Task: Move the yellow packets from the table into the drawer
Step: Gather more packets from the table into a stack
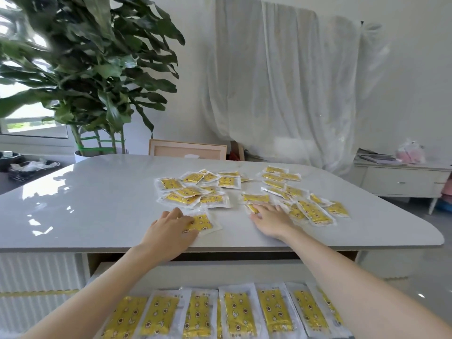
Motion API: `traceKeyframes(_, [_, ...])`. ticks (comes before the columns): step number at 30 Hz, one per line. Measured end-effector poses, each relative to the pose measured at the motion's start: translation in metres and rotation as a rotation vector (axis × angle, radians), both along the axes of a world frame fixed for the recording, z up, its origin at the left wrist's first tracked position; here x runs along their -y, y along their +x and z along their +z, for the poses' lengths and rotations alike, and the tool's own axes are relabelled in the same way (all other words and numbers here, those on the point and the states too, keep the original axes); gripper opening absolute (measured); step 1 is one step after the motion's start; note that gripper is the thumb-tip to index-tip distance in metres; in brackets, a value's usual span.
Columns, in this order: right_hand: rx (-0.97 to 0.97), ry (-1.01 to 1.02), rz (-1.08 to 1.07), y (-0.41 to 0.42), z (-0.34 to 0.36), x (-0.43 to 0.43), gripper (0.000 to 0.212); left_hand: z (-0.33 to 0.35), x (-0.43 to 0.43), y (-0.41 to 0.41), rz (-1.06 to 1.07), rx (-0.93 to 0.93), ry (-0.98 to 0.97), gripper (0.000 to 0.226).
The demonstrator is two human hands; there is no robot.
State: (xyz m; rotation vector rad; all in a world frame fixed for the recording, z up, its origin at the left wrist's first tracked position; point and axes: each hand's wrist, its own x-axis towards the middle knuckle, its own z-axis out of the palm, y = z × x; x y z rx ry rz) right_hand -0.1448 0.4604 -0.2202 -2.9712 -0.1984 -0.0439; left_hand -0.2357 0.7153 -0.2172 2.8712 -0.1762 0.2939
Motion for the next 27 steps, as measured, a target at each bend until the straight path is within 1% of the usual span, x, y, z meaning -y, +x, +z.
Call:
traceKeyframes(2, [-0.01, 0.025, 0.034, -0.009, 0.003, -0.008, 0.052, 0.003, -0.002, 0.0, 0.019, -0.023, -0.023, 0.049])
traceKeyframes(5, [-0.01, 0.008, 0.093, -0.022, 0.009, -0.02, 0.052, 0.007, -0.008, -0.005, 0.08, -0.058, -0.02, 0.049])
traceKeyframes(7, [-0.035, 0.055, 0.123, -0.031, 0.014, -0.028, 0.053, 0.008, -0.011, -0.01, 0.123, -0.072, -0.003, 0.048])
traceKeyframes(10, [-0.102, 0.134, 0.211, -0.039, 0.028, -0.037, 0.046, 0.008, -0.017, -0.018, 0.149, -0.139, -0.082, 0.044])
traceKeyframes(11, [-0.13, 0.172, 0.24, -0.04, 0.033, -0.039, 0.042, 0.008, -0.018, -0.02, 0.144, -0.159, -0.097, 0.042])
traceKeyframes(13, [-0.126, 0.325, 0.24, -0.041, 0.043, -0.04, 0.031, 0.009, -0.022, -0.024, 0.139, -0.168, -0.087, 0.039])
traceKeyframes(15, [-0.031, 0.474, 0.179, -0.037, 0.046, -0.038, 0.025, 0.01, -0.025, -0.026, 0.143, -0.173, -0.087, 0.038])
traceKeyframes(16, [0.01, 0.506, 0.137, -0.032, 0.046, -0.037, 0.024, 0.011, -0.027, -0.026, 0.143, -0.174, -0.099, 0.039])
traceKeyframes(17, [0.024, 0.512, 0.1, -0.028, 0.046, -0.037, 0.027, 0.012, -0.029, -0.025, 0.14, -0.17, -0.118, 0.041])
traceKeyframes(19, [-0.039, 0.465, 0.012, -0.02, 0.044, -0.038, 0.046, 0.014, -0.032, -0.021, 0.137, -0.157, -0.15, 0.046])
traceKeyframes(21, [-0.154, 0.349, -0.085, -0.015, 0.042, -0.042, 0.067, 0.014, -0.035, -0.017, 0.142, -0.154, -0.179, 0.052])
traceKeyframes(22, [-0.195, 0.283, -0.125, -0.015, 0.04, -0.045, 0.075, 0.014, -0.036, -0.016, 0.146, -0.159, -0.196, 0.056])
traceKeyframes(24, [-0.194, 0.221, -0.19, -0.009, 0.035, -0.05, 0.079, 0.013, -0.038, -0.012, 0.153, -0.173, -0.222, 0.061])
traceKeyframes(25, [-0.184, 0.246, -0.217, -0.003, 0.032, -0.052, 0.077, 0.013, -0.039, -0.011, 0.156, -0.178, -0.231, 0.063])
traceKeyframes(27, [-0.231, 0.408, -0.259, 0.004, 0.029, -0.054, 0.078, 0.012, -0.042, -0.008, 0.158, -0.187, -0.249, 0.066])
